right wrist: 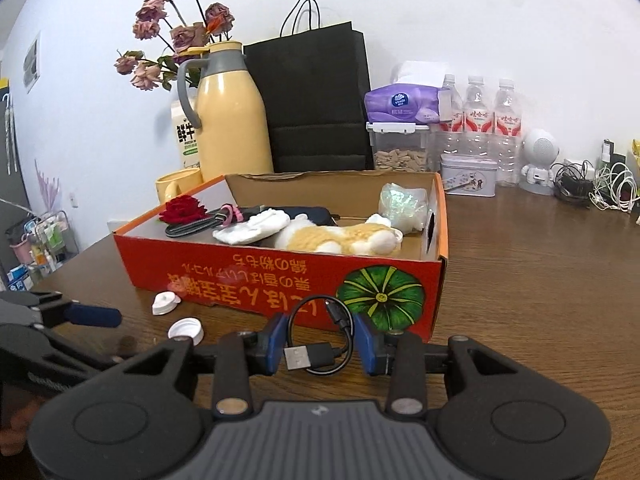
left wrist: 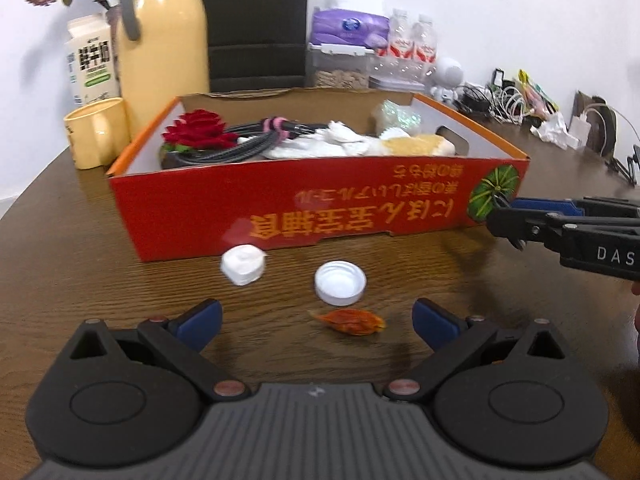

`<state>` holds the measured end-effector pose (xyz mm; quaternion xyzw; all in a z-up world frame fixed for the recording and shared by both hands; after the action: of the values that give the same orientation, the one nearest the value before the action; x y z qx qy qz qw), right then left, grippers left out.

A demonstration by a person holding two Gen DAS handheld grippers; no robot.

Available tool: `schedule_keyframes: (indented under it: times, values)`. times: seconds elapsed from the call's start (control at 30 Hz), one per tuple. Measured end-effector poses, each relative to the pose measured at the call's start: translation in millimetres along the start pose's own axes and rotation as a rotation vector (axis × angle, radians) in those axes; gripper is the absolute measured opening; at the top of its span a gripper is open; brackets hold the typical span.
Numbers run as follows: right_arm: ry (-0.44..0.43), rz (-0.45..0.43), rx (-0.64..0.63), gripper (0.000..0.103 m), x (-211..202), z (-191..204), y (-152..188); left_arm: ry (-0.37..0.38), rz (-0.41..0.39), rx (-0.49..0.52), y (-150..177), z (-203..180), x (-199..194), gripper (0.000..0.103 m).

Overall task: Organize objects
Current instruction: 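Grasp the orange fish-shaped toy with the left tool while the right tool holds the cable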

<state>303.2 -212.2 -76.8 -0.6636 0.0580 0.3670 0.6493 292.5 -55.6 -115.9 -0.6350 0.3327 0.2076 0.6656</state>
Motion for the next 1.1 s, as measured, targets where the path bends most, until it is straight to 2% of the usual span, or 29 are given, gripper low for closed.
schedule_keyframes:
  times: [0.27, 0.4, 0.47, 0.53, 0.67, 1.1]
  values:
    - [-0.018, 0.003, -0.024, 0.036, -1, 8, 2, 0.028, -0.004, 0.005, -1, -3, 2, 0.101]
    - [-0.022, 0.005, -0.028, 0.036, -1, 11, 3, 0.047, 0.002, 0.007, 0, -5, 2, 0.083]
    - [-0.025, 0.007, -0.031, 0.036, -1, 12, 4, 0.055, -0.006, 0.019, 0, -7, 0, 0.077]
    - [-0.027, 0.009, -0.035, 0.036, -1, 14, 4, 0.068, -0.01, 0.03, 0, -9, -1, 0.062]
    - [-0.028, 0.012, -0.037, 0.036, 0, 13, 5, 0.073, -0.017, 0.048, 1, -12, -2, 0.042]
    - [-0.025, 0.02, -0.047, 0.036, 2, 15, 7, 0.06, -0.059, 0.044, -2, -10, -9, 0.042]
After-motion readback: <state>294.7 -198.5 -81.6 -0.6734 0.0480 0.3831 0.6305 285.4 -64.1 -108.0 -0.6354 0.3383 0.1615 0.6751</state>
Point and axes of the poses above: each gripper's, at about its wrist camera, not at the fingertips, and x roughly the way its jaws point, z to its left, y to its underside, the point moved 9 cm from there along x, roughly the way its jaws point, and after that the axes turned 6 degrees about z, right-handed, at the moved point
